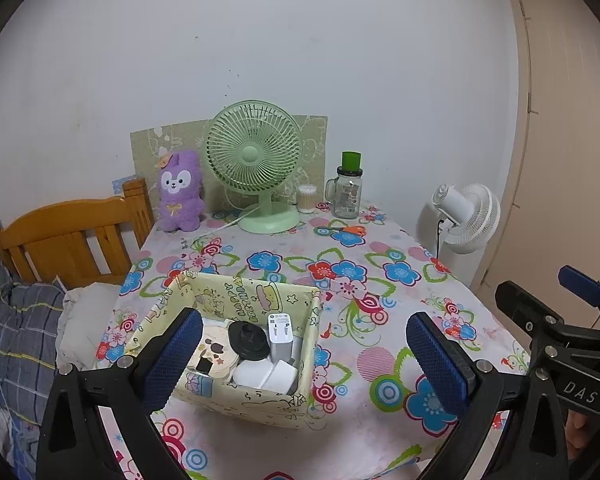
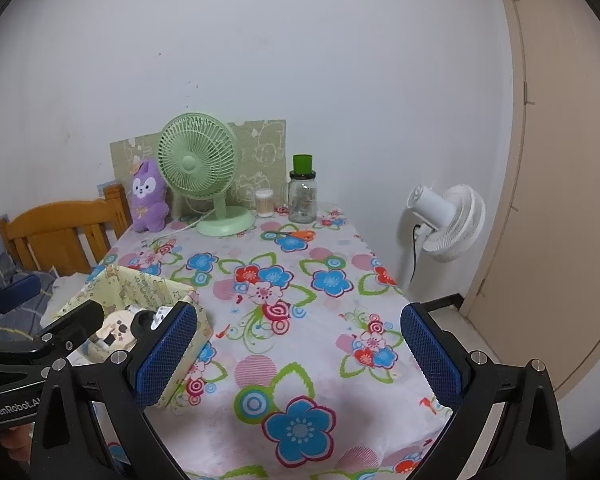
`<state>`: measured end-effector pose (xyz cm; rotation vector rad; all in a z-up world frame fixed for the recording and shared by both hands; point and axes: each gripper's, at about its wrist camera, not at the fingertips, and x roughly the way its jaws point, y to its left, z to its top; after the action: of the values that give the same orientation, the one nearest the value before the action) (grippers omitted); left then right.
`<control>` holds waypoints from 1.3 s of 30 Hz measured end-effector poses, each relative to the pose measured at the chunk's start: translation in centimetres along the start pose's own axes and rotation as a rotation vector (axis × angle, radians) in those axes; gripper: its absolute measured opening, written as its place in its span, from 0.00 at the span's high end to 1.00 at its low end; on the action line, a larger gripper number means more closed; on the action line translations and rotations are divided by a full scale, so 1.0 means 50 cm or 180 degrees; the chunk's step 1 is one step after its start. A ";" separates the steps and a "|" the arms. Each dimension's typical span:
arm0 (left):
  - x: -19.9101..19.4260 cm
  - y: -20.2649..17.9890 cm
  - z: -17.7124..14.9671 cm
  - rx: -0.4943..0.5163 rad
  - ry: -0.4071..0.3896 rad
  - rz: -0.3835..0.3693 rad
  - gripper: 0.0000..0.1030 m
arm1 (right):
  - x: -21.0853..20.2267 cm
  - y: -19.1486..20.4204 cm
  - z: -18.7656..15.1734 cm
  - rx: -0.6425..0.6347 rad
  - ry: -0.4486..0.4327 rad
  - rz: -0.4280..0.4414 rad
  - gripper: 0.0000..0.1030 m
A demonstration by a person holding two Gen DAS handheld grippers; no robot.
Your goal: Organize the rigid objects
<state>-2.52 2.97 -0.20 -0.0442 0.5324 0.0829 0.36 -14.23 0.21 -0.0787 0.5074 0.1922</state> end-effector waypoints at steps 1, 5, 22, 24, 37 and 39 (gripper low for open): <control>0.001 -0.001 0.000 0.0007 0.0002 0.0008 0.00 | 0.001 -0.001 0.000 0.0002 -0.0001 0.0004 0.00; 0.003 -0.002 0.002 -0.0013 0.0020 -0.0014 0.00 | 0.008 -0.005 0.001 0.0036 0.0045 0.0043 0.00; 0.004 -0.008 -0.001 0.0021 0.0052 -0.0005 0.00 | 0.014 -0.011 -0.001 0.0121 0.0066 0.0070 0.00; 0.006 -0.007 -0.002 0.0012 0.0064 -0.0009 0.00 | 0.014 -0.011 0.001 0.0119 0.0072 0.0077 0.00; 0.022 -0.001 0.003 0.0002 0.0093 0.0000 0.00 | 0.022 -0.005 0.011 0.0081 0.0045 0.0046 0.00; 0.022 0.001 0.003 -0.0002 0.0100 -0.0003 0.00 | 0.021 -0.005 0.010 0.0083 0.0045 0.0052 0.00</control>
<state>-1.48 3.09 -0.62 -0.0464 0.5639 0.0816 1.56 -14.23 0.15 -0.0504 0.5248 0.2012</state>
